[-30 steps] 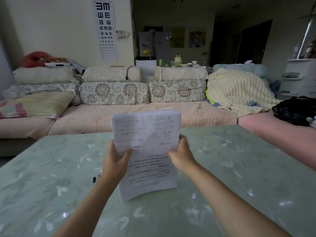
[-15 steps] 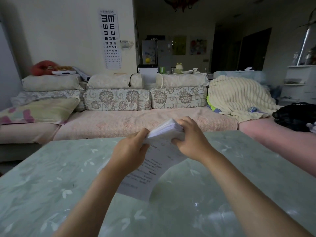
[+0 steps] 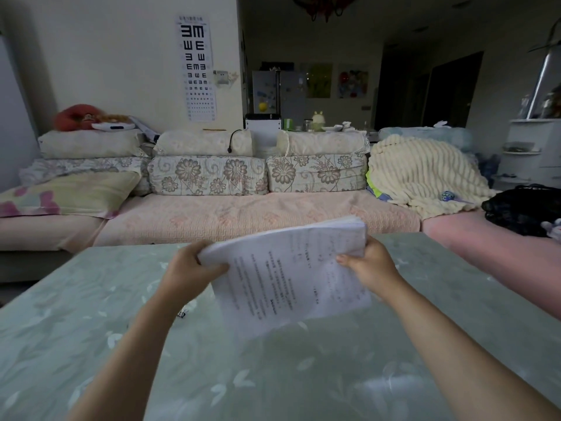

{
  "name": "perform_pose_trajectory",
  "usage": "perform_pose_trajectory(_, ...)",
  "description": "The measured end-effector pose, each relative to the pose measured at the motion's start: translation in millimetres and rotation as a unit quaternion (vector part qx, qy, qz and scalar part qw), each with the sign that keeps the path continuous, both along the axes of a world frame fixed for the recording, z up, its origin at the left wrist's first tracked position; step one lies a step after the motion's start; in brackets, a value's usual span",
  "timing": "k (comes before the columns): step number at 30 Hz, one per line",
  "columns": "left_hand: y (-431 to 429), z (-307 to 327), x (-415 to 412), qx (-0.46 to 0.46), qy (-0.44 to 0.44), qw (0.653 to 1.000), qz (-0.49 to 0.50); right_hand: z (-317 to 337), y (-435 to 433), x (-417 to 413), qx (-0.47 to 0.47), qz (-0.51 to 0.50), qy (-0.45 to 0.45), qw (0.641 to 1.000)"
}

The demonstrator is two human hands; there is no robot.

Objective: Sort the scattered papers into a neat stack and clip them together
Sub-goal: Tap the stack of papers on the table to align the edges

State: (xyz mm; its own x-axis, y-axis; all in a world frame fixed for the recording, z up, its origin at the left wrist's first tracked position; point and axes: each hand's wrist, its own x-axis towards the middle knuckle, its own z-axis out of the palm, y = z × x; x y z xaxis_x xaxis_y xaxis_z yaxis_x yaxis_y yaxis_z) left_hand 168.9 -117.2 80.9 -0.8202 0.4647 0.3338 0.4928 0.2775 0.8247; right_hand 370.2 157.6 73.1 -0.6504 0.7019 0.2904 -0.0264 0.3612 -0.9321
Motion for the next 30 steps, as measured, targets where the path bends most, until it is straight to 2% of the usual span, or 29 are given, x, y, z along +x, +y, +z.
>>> perform_pose_trajectory(2, 7.6, -2.0, 9.4, 0.162, -0.117, 0.98, -0.02, -15.4, -1.6, -5.6, -0.065, -0.008, 0.026, 0.998)
perform_pose_trajectory(4, 19.1, -11.2, 18.3, 0.219, -0.16, 0.962, -0.013, -33.8, -5.8, -12.6, -0.103, -0.011, 0.027, 0.994)
perform_pose_trajectory(9, 29.8, -41.6, 31.3, 0.225, -0.169, 0.959, 0.016, -69.5, -10.1, -19.2, -0.12, 0.024, -0.053, 0.991)
perform_pose_trajectory(13, 31.7, -41.0, 34.2, 0.256, -0.16, 0.953, 0.027, -56.9, -14.1, -22.5, -0.098, -0.021, -0.012, 0.995)
perform_pose_trajectory(18, 37.4, -34.8, 31.9, 0.296, -0.185, 0.932, 0.098, -54.7, -26.4, -27.4, -0.079, -0.045, 0.017, 0.996)
perform_pose_trajectory(21, 36.9, -33.0, 32.7, 0.301, -0.179, 0.932, 0.096, -52.5, -28.9, -28.1, -0.076, -0.074, 0.043, 0.993)
perform_pose_trajectory(24, 35.9, -29.8, 33.7, 0.31, -0.162, 0.931, 0.1, -51.6, -30.1, -26.5, -0.049, -0.062, 0.033, 0.996)
perform_pose_trajectory(27, 35.1, -27.1, 30.3, 0.302, -0.194, 0.924, 0.134, -53.8, -29.0, -24.3, -0.052, -0.052, 0.02, 0.997)
perform_pose_trajectory(30, 35.2, -24.5, 26.3, 0.312, -0.215, 0.917, 0.125, -55.2, -27.9, -22.4, -0.052, -0.048, 0.009, 0.997)
